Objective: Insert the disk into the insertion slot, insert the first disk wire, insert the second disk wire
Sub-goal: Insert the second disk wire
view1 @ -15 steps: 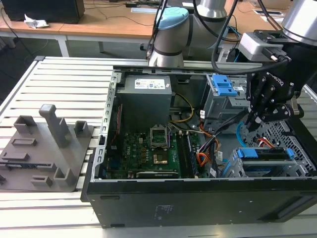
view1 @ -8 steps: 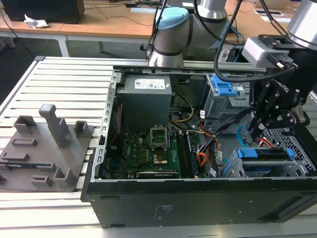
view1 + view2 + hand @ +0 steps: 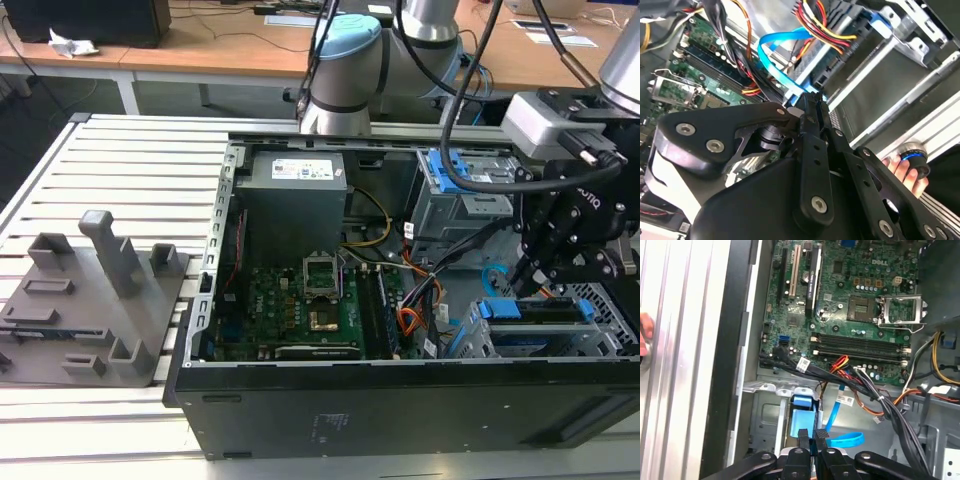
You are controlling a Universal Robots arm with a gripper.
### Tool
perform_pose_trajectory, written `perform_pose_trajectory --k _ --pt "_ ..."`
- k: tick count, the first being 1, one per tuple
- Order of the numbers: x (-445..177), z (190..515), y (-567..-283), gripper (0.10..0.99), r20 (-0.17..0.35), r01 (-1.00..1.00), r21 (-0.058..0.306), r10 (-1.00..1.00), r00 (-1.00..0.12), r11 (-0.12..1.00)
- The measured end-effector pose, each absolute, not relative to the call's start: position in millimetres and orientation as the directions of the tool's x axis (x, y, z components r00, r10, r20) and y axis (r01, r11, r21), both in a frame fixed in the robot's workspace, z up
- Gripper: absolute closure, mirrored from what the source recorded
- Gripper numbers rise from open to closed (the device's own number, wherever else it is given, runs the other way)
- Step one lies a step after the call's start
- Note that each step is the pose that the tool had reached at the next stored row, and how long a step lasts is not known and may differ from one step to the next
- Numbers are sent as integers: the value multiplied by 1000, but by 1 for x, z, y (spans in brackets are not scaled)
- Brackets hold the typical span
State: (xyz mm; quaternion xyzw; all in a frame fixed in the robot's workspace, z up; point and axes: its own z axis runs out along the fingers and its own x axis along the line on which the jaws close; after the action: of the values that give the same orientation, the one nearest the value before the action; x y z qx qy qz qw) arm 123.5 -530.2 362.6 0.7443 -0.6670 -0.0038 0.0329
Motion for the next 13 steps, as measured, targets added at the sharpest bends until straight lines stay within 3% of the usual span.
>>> perform_pose_trajectory --k 13 --pt "130 352 -531 929 38 -993 55 -993 110 -108"
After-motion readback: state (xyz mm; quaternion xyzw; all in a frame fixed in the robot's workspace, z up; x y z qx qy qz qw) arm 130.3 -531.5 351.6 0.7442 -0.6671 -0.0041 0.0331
